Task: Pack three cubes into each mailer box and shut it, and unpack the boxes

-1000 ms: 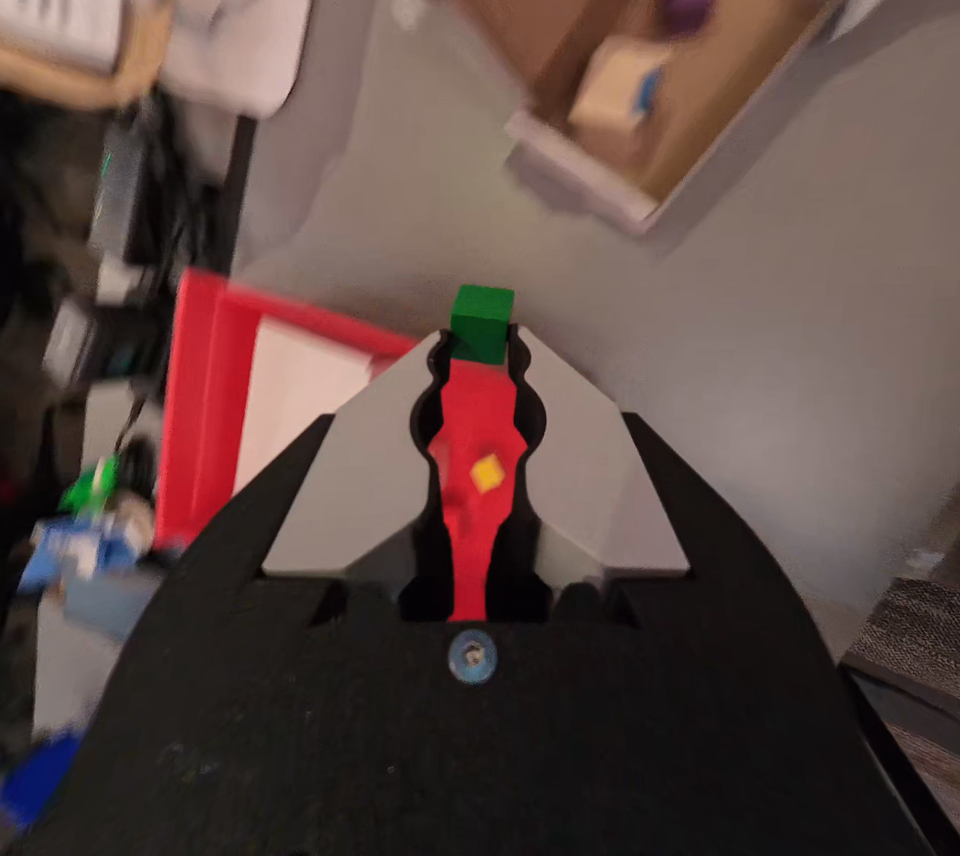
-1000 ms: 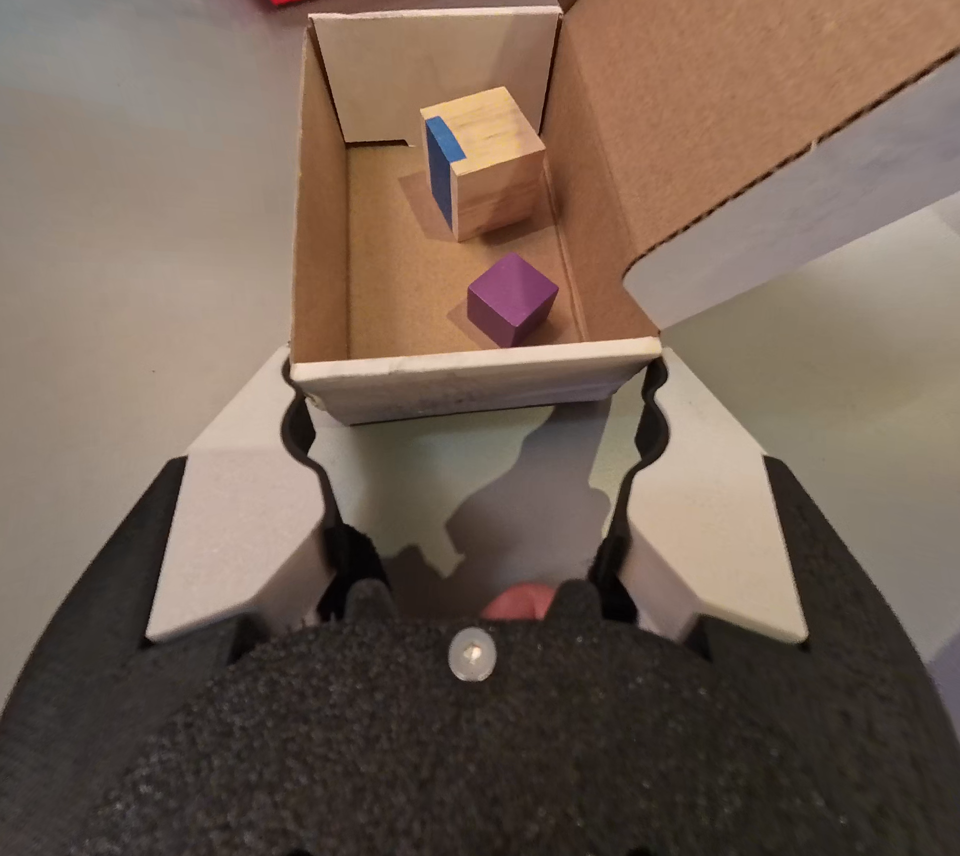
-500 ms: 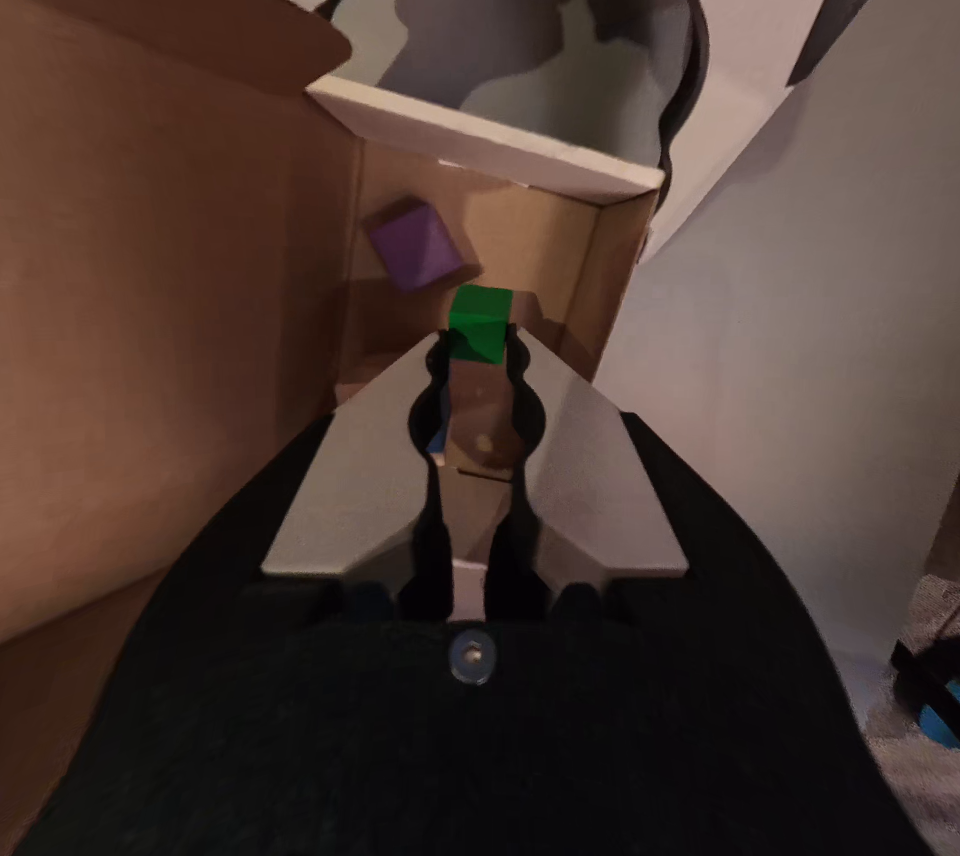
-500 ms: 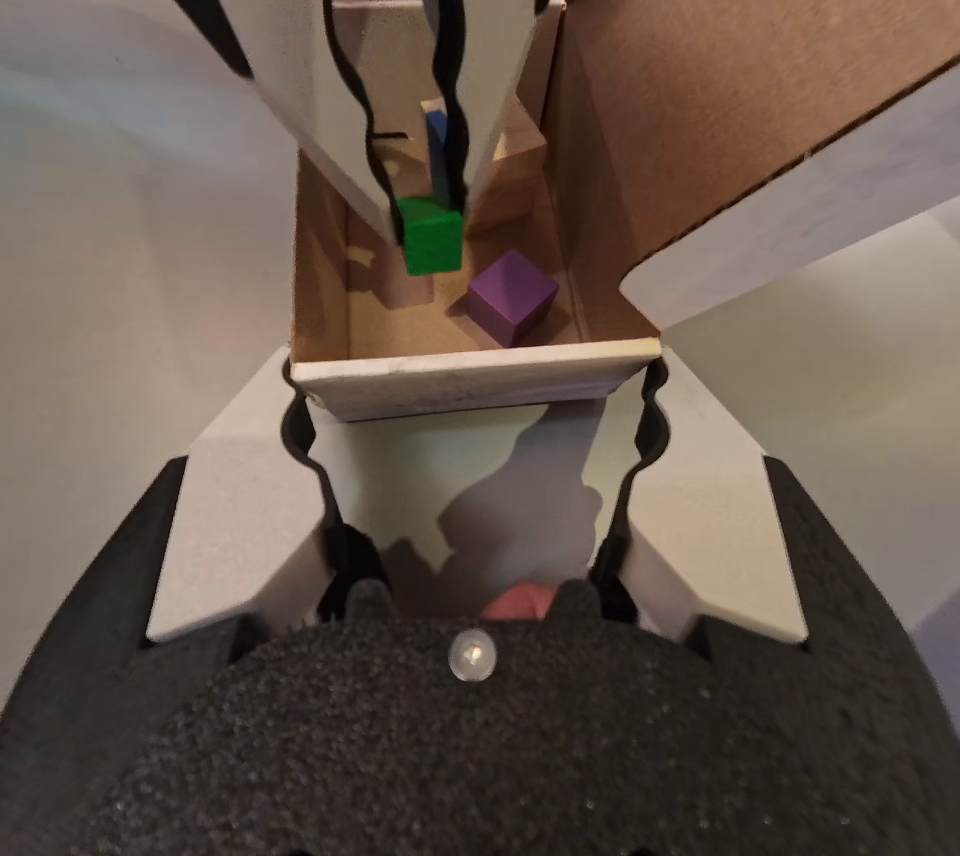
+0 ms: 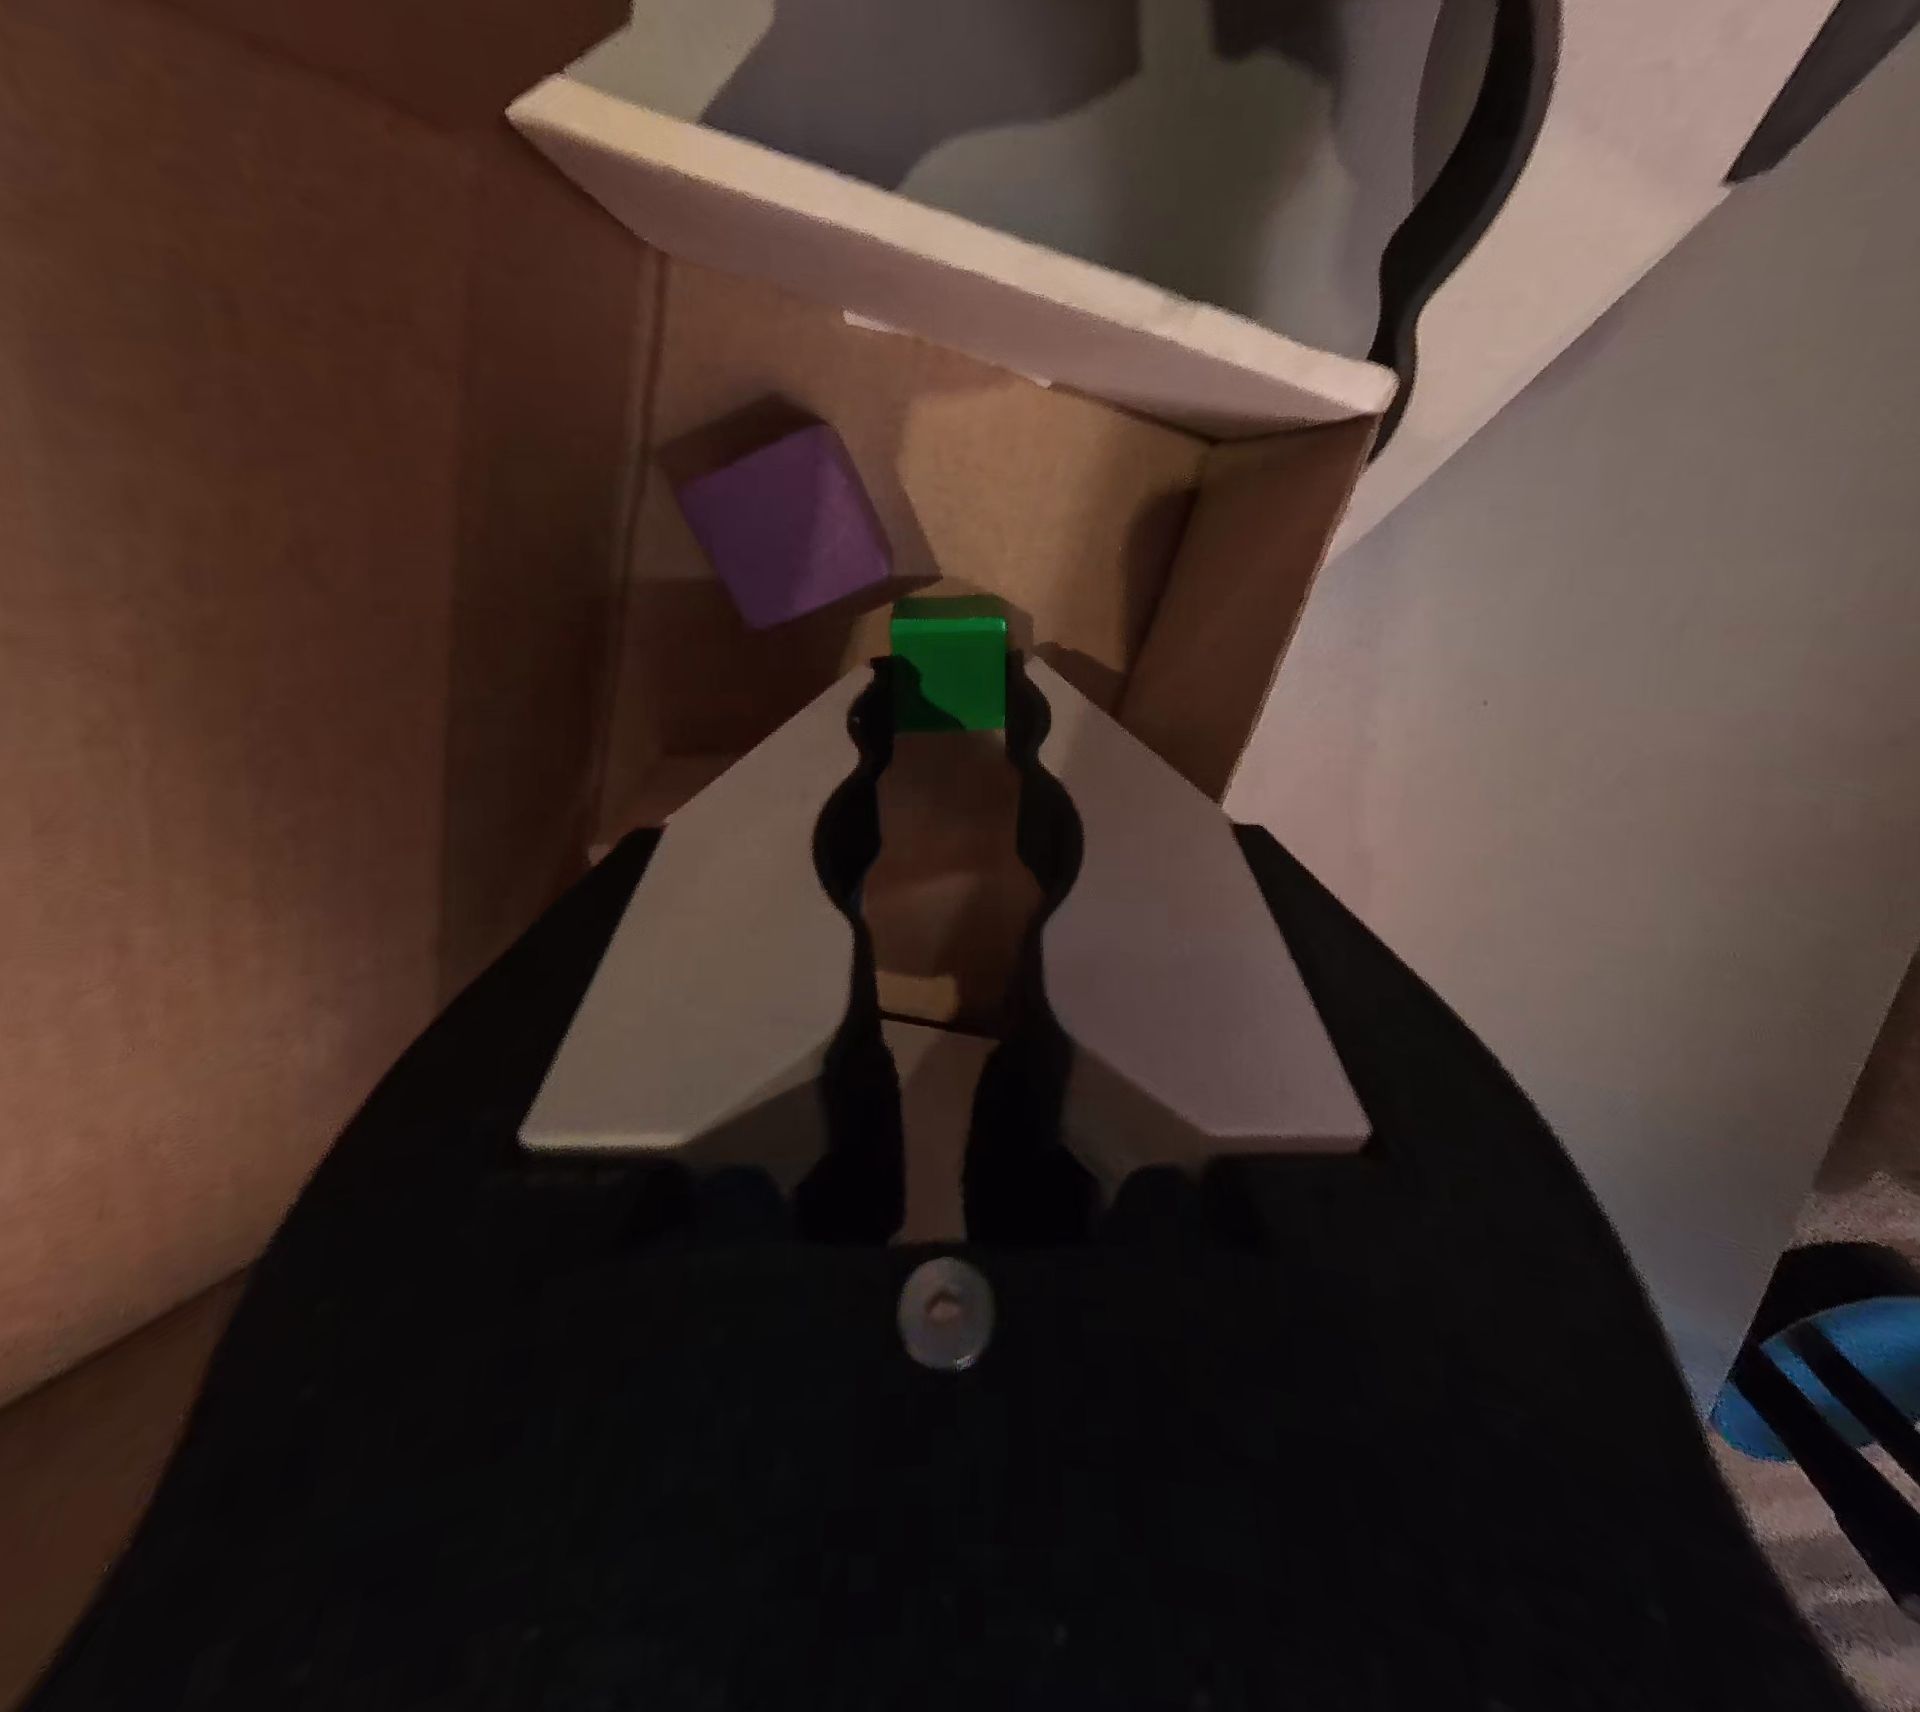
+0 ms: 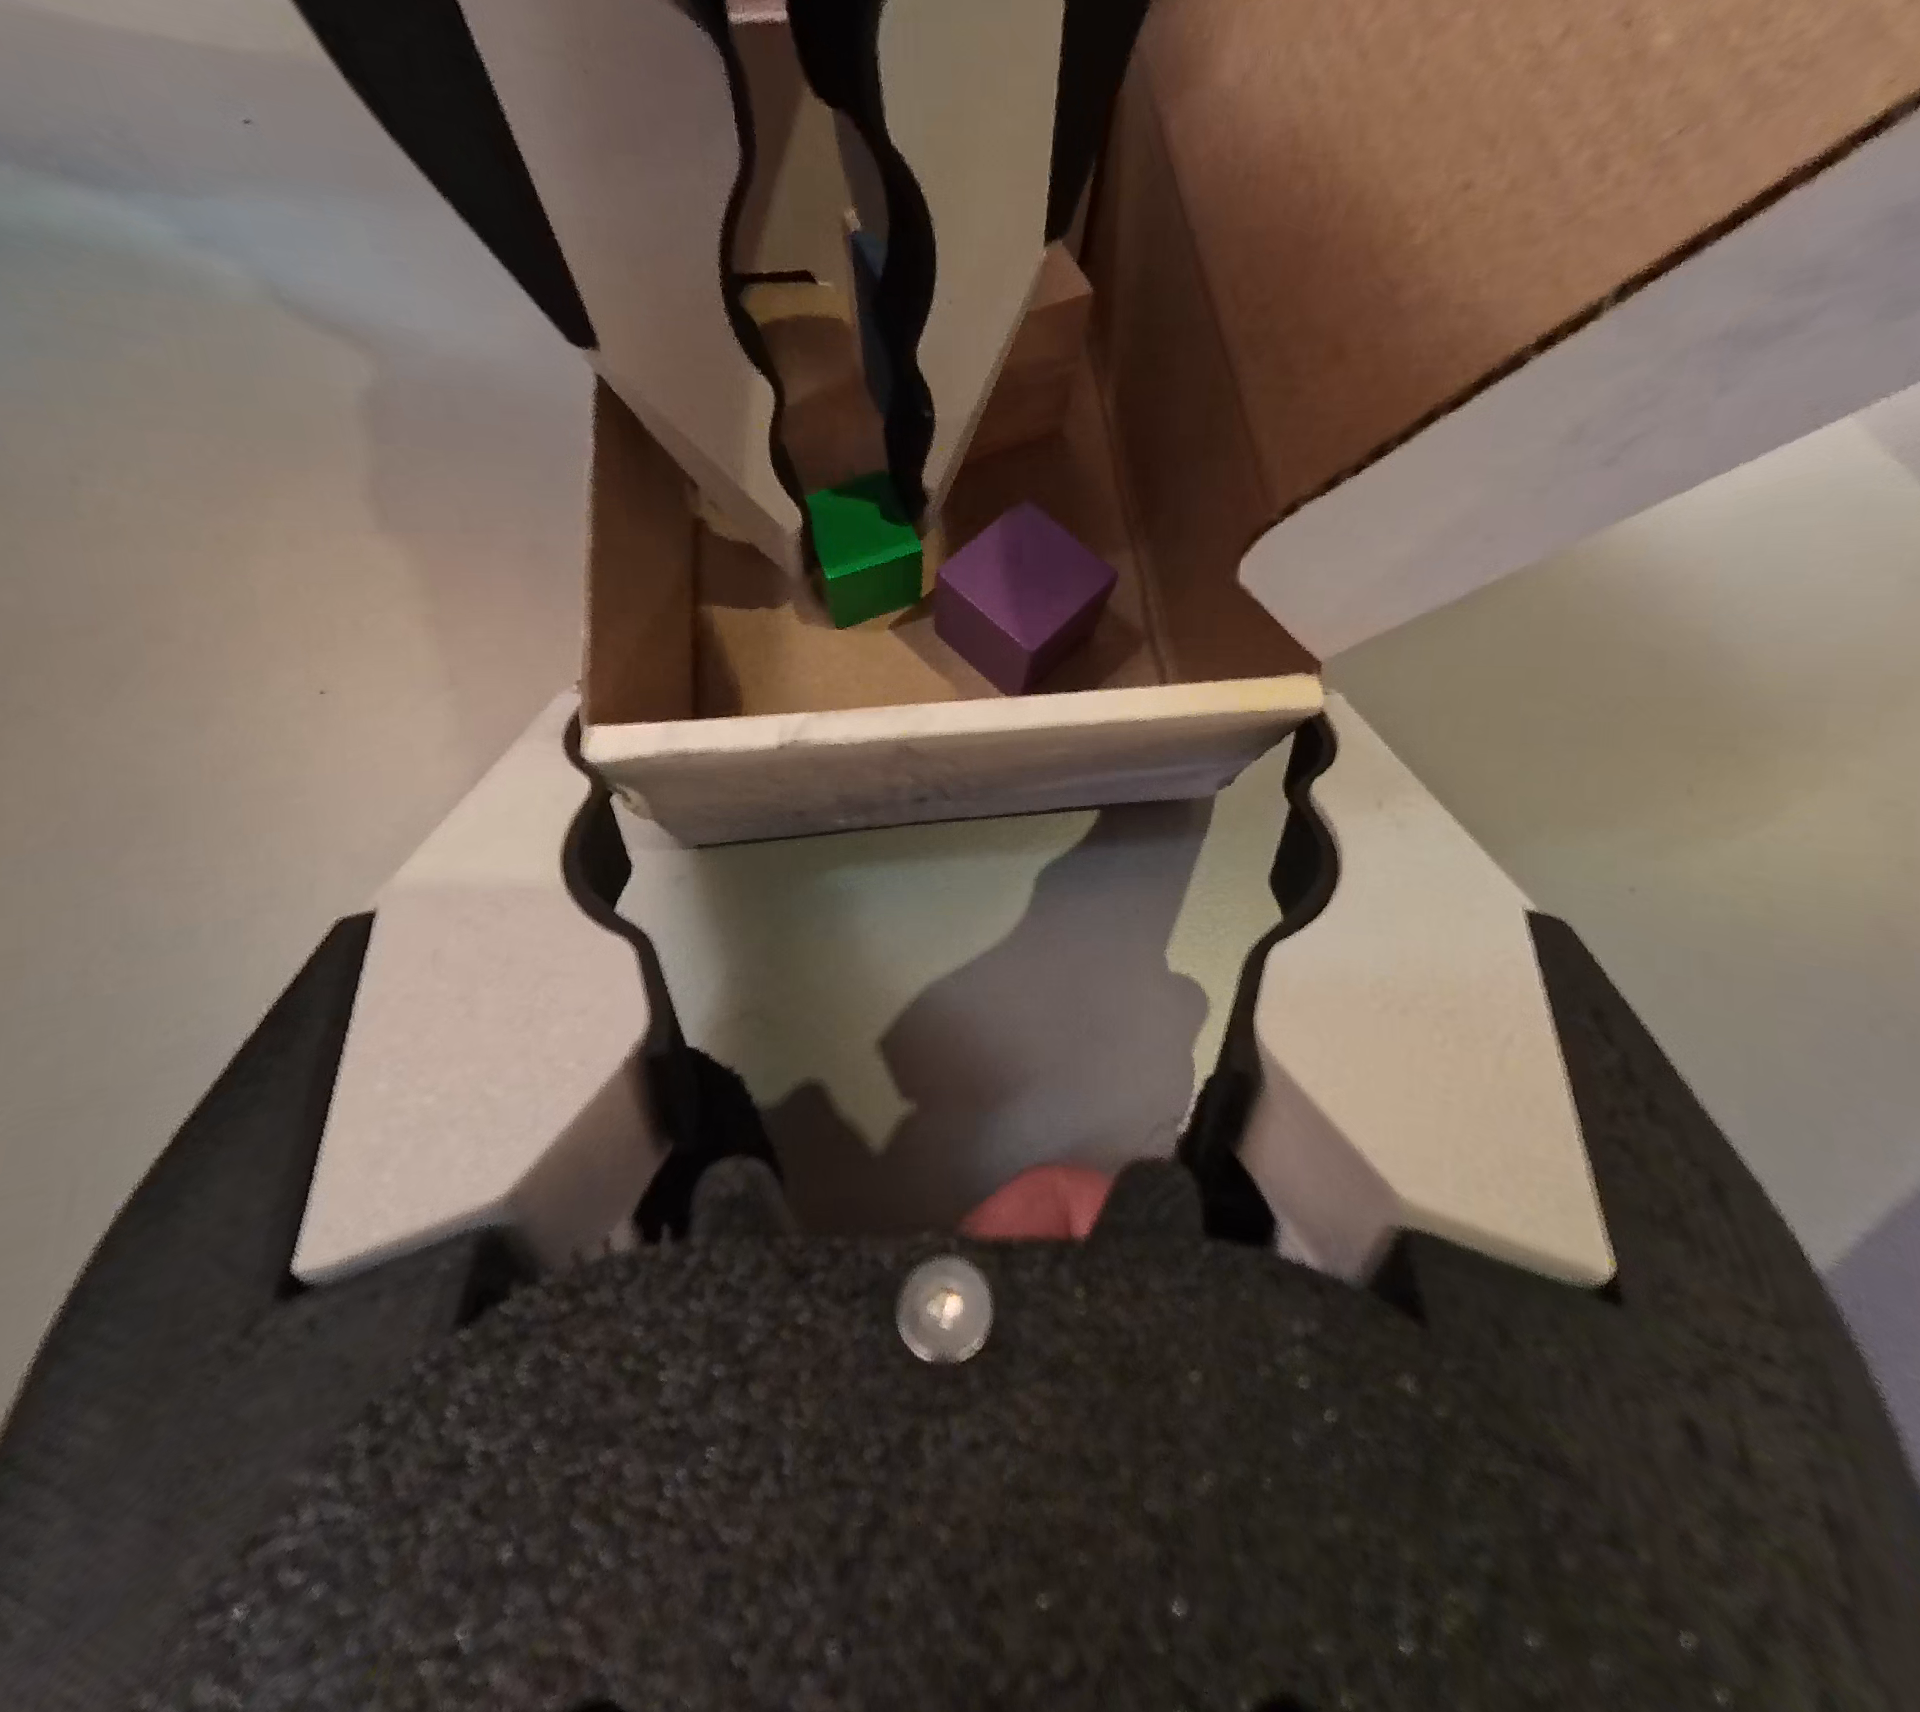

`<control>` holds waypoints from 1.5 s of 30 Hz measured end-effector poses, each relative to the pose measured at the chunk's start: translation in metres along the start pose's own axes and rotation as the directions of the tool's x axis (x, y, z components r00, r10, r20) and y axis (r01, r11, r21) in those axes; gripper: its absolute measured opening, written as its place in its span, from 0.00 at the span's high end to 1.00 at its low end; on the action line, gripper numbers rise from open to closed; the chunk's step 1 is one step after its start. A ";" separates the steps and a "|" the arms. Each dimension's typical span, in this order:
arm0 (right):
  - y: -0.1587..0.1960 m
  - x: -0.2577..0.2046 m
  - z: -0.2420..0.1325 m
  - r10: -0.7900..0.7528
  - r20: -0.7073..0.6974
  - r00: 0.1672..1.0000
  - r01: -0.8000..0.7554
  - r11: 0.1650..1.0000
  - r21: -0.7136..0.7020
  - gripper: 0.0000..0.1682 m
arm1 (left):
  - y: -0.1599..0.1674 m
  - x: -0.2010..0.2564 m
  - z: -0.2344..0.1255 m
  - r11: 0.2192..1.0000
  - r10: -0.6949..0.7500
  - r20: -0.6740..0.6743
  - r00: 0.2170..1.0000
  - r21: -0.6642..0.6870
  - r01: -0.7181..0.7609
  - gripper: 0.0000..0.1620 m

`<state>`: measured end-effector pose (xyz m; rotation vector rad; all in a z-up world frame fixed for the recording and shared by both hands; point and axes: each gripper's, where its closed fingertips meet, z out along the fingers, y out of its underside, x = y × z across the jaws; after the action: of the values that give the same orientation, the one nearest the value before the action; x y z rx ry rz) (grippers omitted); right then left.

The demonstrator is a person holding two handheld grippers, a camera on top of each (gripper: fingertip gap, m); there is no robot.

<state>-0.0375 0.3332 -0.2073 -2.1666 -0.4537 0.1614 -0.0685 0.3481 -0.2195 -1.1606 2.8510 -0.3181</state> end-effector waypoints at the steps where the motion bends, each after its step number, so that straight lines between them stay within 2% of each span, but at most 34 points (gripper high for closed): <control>1: 0.000 0.000 0.000 0.000 -0.001 1.000 0.000 1.000 0.000 0.25 | 0.000 0.000 0.000 1.000 -0.004 0.002 1.000 0.007 0.004 0.88; 6: 0.000 0.000 0.000 0.007 0.007 1.000 -0.007 1.000 0.006 0.25 | 0.007 0.002 -0.004 1.000 -0.015 0.018 1.000 0.008 0.015 0.88; 10: -0.001 -0.001 0.000 0.008 0.018 1.000 -0.009 1.000 0.022 0.25 | 0.003 0.008 -0.033 0.972 -0.106 -0.054 0.993 0.207 0.115 0.78; 13: -0.001 -0.002 0.000 -0.001 0.018 1.000 0.000 1.000 0.022 0.25 | 0.004 0.015 -0.069 0.898 -0.159 -0.139 0.978 0.390 0.201 0.71; 16: -0.003 -0.003 -0.006 -0.005 0.023 1.000 0.004 0.999 0.038 0.25 | 0.015 0.003 -0.104 0.787 -0.260 -0.114 0.959 0.550 0.279 0.69; 19: -0.011 0.001 -0.021 0.010 -0.004 1.000 -0.009 0.996 0.092 0.25 | 0.036 -0.020 -0.127 0.654 -0.429 -0.044 0.902 0.674 0.344 0.61; 21: -0.016 0.006 -0.033 0.031 -0.034 0.999 -0.027 0.991 0.128 0.26 | 0.051 -0.033 -0.128 0.648 -0.506 0.064 0.860 0.687 0.330 0.50; 23: -0.026 0.011 -0.045 0.040 -0.075 0.996 -0.025 0.982 0.190 0.26 | 0.051 -0.038 -0.126 0.658 -0.519 0.136 0.844 0.694 0.292 0.39; 27: -0.059 0.012 -0.063 0.066 -0.110 0.992 -0.025 0.939 0.343 0.31 | 0.027 -0.041 -0.115 0.631 -0.495 0.066 0.866 0.713 0.306 0.41; 29: -0.068 0.005 -0.064 0.075 -0.094 0.993 -0.035 0.929 0.367 0.31 | 0.018 -0.039 -0.109 0.634 -0.483 0.040 0.875 0.706 0.318 0.40; 31: -0.067 -0.002 -0.061 0.067 -0.083 0.994 -0.033 0.935 0.354 0.31 | 0.014 -0.035 -0.107 0.640 -0.481 0.054 0.875 0.705 0.308 0.37; 35: -0.061 -0.018 -0.059 0.033 -0.078 0.996 -0.006 0.948 0.317 0.33 | 0.020 -0.015 -0.098 0.678 -0.465 0.098 0.880 0.678 0.283 0.38; 41: -0.042 -0.036 -0.047 0.012 -0.047 0.999 -0.001 0.977 0.212 0.33 | 0.037 0.016 -0.077 0.695 -0.466 0.062 0.883 0.643 0.321 0.41; 45: -0.034 -0.040 -0.045 0.037 -0.036 0.999 -0.029 0.981 0.192 0.33 | 0.042 0.022 -0.072 0.693 -0.477 0.070 0.876 0.643 0.326 0.44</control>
<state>-0.0712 0.3024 -0.1553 -1.9858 -0.3648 0.1733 -0.1217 0.3746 -0.1574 -1.5124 1.9893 -0.9748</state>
